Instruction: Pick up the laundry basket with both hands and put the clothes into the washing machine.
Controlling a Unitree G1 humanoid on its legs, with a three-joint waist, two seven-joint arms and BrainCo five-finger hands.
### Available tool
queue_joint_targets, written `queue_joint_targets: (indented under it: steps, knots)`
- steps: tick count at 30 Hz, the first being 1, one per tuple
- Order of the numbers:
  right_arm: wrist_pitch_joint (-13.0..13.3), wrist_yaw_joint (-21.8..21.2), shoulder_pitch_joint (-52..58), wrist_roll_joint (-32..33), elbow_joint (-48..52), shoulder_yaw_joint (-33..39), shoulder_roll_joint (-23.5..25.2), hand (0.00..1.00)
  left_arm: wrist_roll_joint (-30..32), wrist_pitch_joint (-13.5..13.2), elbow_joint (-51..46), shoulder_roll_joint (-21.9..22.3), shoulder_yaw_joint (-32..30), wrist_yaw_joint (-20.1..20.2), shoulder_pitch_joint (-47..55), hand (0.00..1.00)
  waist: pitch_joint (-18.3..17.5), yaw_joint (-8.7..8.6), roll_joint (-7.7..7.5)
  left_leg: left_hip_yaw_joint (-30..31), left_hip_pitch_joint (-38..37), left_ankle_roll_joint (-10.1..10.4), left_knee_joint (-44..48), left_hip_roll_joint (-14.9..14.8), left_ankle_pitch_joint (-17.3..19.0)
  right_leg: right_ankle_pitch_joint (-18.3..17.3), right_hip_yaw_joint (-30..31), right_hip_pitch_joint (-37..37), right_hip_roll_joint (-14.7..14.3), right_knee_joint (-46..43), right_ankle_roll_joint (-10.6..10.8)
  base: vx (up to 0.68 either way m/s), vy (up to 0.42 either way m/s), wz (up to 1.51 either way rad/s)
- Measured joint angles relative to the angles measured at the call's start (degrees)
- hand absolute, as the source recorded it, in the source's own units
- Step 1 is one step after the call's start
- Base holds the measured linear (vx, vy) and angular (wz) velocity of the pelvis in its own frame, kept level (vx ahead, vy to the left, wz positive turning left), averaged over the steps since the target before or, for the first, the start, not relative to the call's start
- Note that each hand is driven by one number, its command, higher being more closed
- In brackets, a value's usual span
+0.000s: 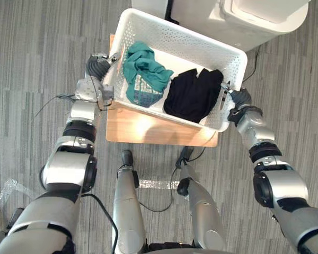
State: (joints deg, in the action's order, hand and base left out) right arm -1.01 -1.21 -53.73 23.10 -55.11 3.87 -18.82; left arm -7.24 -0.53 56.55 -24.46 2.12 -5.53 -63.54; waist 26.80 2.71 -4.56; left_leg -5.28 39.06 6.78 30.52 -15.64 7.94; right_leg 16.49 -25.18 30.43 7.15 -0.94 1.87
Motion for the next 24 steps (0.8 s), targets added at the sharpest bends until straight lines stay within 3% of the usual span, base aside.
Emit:
queue_joint_targets:
  steps: [10,17,22,24]
  knots:
    - [-0.7,0.0,3.5,-1.2,-0.7,-2.9,-0.8,1.0,8.8,2.6,0.0,3.0,1.6,-0.9,1.2,1.0,0.8,1.35,1.37,-2.5,-8.4,0.4,-2.9,-0.2,-0.3,-0.6,0.7,-5.5,0.0,-0.3,-1.4,0.08,0.03,-0.04]
    - [-0.8,-0.3,7.3,-2.4,-6.7,-5.0,-0.9,1.0,17.1,2.6,-3.4,4.0,9.0,-0.9,11.2,1.0,1.1,1.18,2.88,-2.5,-19.0,1.0,-10.2,2.8,-2.3,-4.2,0.3,-11.9,2.1,-3.6,-0.7,0.08,0.028,0.15]
    - [-1.9,-0.4,12.9,-3.5,-6.4,-5.6,-0.2,1.0,19.7,2.6,-7.3,5.3,8.8,-0.7,20.1,1.0,1.1,1.03,3.29,-2.4,-24.9,0.7,-12.7,3.8,-2.8,-5.6,-0.1,-16.8,2.9,-4.1,-0.3,0.07,0.03,0.1]
    - [-3.2,-0.4,19.0,-3.7,-1.4,-5.8,-0.2,1.0,18.6,2.6,-12.0,6.7,8.1,-0.8,26.7,1.0,0.3,1.06,4.21,-2.4,-27.6,0.7,-14.1,4.5,-2.7,-6.2,-0.1,-19.1,3.4,-4.0,0.5,0.03,0.038,0.13]
